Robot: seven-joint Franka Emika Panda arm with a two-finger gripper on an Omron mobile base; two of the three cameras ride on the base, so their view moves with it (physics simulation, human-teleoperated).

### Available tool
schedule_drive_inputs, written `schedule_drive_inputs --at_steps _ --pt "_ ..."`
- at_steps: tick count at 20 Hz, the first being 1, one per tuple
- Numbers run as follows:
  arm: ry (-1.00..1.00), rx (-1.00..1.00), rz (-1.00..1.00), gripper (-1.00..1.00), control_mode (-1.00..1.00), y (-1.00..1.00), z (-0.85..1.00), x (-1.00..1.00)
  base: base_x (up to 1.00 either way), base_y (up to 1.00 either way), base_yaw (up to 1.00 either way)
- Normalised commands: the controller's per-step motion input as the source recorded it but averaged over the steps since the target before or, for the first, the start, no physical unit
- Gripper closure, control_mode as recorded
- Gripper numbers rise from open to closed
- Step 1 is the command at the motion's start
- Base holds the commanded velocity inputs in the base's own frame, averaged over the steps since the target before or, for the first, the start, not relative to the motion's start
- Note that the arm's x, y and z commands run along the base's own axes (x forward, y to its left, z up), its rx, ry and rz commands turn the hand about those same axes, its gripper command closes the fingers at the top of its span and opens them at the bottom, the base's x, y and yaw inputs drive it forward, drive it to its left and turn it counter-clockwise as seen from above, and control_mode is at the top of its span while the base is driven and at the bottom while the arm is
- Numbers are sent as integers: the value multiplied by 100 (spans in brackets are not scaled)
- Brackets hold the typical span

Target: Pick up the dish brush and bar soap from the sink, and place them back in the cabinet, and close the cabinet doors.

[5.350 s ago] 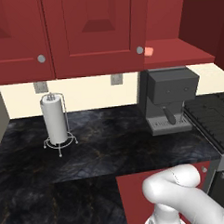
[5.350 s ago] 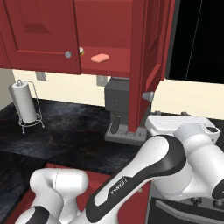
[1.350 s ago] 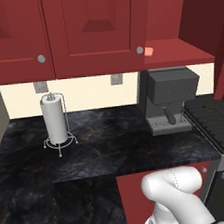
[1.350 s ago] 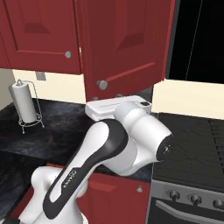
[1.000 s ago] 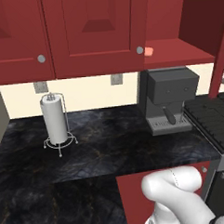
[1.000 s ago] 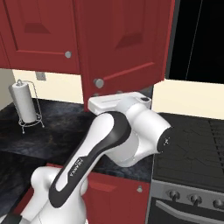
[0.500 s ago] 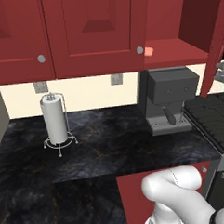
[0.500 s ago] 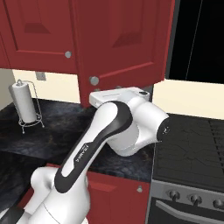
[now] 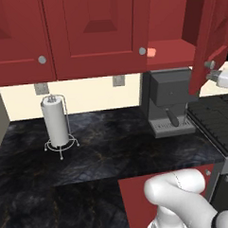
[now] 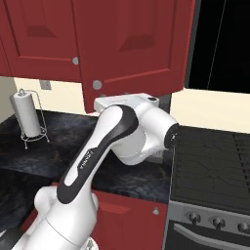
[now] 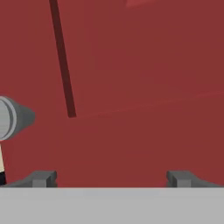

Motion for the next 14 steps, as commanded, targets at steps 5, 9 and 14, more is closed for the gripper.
schedule_drive_inputs --at_steps 5,9,14 --pt "0 0 -1 -100 -100 27 0 25 0 0 0" --pt "0 0 -4 -100 -100 34 0 19 0 0 0" --pt "0 0 -6 -100 -100 43 0 12 0 0 0"
